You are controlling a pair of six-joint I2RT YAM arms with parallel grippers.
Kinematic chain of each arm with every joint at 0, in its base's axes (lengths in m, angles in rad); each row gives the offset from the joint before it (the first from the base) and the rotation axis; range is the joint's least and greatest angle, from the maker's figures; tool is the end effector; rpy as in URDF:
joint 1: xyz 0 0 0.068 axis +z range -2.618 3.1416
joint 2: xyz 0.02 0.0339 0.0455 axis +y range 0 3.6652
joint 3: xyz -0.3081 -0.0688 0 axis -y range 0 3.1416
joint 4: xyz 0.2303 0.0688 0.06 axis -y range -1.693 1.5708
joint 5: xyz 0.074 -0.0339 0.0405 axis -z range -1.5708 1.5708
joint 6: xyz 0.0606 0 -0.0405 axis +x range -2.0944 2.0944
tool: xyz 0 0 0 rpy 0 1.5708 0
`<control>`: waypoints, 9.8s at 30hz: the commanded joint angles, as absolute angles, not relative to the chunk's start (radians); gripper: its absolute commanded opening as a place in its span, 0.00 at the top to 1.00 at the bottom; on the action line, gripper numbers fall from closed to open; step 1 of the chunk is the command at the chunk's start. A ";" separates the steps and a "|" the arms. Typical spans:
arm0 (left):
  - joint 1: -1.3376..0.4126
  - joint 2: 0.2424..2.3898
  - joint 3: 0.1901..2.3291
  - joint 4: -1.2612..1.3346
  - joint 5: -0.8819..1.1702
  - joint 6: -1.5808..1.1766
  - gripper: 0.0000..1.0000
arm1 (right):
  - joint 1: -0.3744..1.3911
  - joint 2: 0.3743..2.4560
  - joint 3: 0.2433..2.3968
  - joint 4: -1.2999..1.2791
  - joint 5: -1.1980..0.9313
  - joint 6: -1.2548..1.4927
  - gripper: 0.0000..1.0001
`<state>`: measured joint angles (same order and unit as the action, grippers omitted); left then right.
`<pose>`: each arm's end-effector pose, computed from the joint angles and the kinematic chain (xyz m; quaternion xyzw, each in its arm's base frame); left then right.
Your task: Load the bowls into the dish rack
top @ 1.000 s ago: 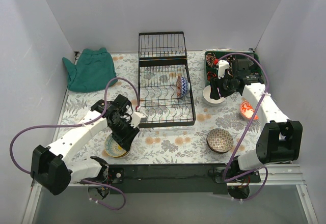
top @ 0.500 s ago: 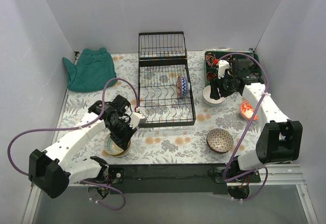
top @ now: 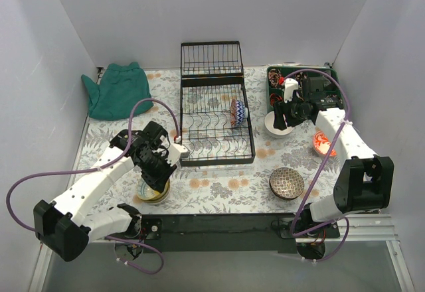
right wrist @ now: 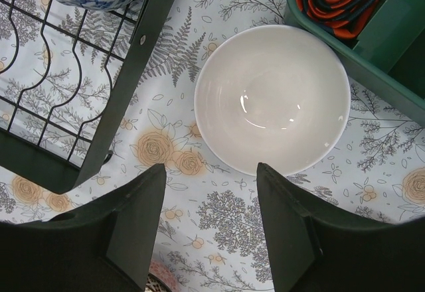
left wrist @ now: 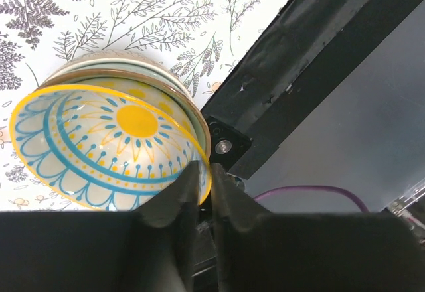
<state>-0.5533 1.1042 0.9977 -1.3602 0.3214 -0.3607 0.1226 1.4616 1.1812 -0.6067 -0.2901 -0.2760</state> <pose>0.1009 -0.0848 0.2931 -0.1031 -0.9804 0.1661 0.0244 0.3033 0.0548 0.3113 -0.2321 0.9042 0.1104 0.3412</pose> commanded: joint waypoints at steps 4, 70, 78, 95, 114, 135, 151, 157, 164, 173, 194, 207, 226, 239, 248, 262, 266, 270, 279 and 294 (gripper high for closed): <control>-0.554 1.075 1.002 -1.370 0.350 -0.336 0.67 | 0.120 1.440 1.167 -0.575 -0.285 -0.279 0.35; -0.580 1.167 1.118 -1.391 0.285 -0.278 1.00 | 0.121 1.451 1.126 -0.540 -0.304 -0.267 0.35; -0.578 1.203 1.262 -1.396 0.229 -0.291 1.00 | 0.120 1.471 1.161 -0.545 -0.302 -0.258 0.35; -0.568 1.138 1.319 -1.401 0.250 -0.302 1.00 | 0.121 1.482 1.149 -0.542 -0.287 -0.259 0.35; -0.461 1.144 1.145 -1.077 -0.135 -0.177 1.00 | 0.121 1.512 1.164 -0.532 -0.282 -0.259 0.35; -0.259 1.299 0.836 -0.542 -0.224 -0.075 1.00 | 0.121 1.540 1.161 -0.526 -0.281 -0.272 0.35; -0.259 1.316 0.710 -0.443 -0.262 -0.075 0.79 | 0.120 1.551 1.170 -0.522 -0.276 -0.267 0.35; -0.259 1.290 0.783 -0.478 -0.239 -0.101 1.00 | 0.121 1.546 1.164 -0.523 -0.275 -0.265 0.35; -0.261 1.331 1.275 -0.757 -0.053 -0.188 1.00 | 0.121 1.529 1.151 -0.522 -0.262 -0.268 0.35; -0.268 1.529 1.644 -0.809 0.607 -0.428 1.00 | 0.120 1.516 1.157 -0.517 -0.236 -0.275 0.34; -0.281 1.862 1.172 0.844 1.115 -1.724 1.00 | 0.117 1.456 1.101 -0.526 -0.169 -0.301 0.34; -0.330 2.013 1.235 0.808 0.988 -1.756 1.00 | 0.110 1.500 1.127 -0.534 -0.172 -0.308 0.34; -0.390 2.181 1.242 0.986 0.897 -1.960 1.00 | 0.110 1.545 1.150 -0.558 -0.167 -0.302 0.34; -0.388 2.180 1.276 0.835 0.856 -1.916 0.95 | 0.112 1.572 1.164 -0.558 -0.175 -0.302 0.34; -0.387 2.123 1.302 0.632 0.818 -1.758 0.70 | 0.123 1.609 1.219 -0.558 -0.176 -0.298 0.34; -0.388 1.980 1.279 0.411 0.739 -1.575 0.64 | 0.140 1.594 1.216 -0.554 -0.178 -0.301 0.34; -0.393 1.965 1.278 0.400 0.735 -1.563 0.64 | 0.141 1.580 1.204 -0.554 -0.175 -0.304 0.34; -0.393 1.924 1.292 0.315 0.703 -1.501 0.63 | 0.140 1.559 1.193 -0.552 -0.170 -0.307 0.34; -0.357 1.603 1.287 -0.208 0.652 -1.002 0.59 | 0.140 1.529 1.169 -0.546 -0.170 -0.316 0.34; -0.339 1.213 1.200 -1.347 0.681 0.036 0.47 | 0.141 1.522 1.166 -0.522 -0.209 -0.316 0.34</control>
<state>-0.3431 1.2255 1.2751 -0.9989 0.6659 -0.2287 0.1360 1.5497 1.1648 -0.5510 -0.1818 -0.3111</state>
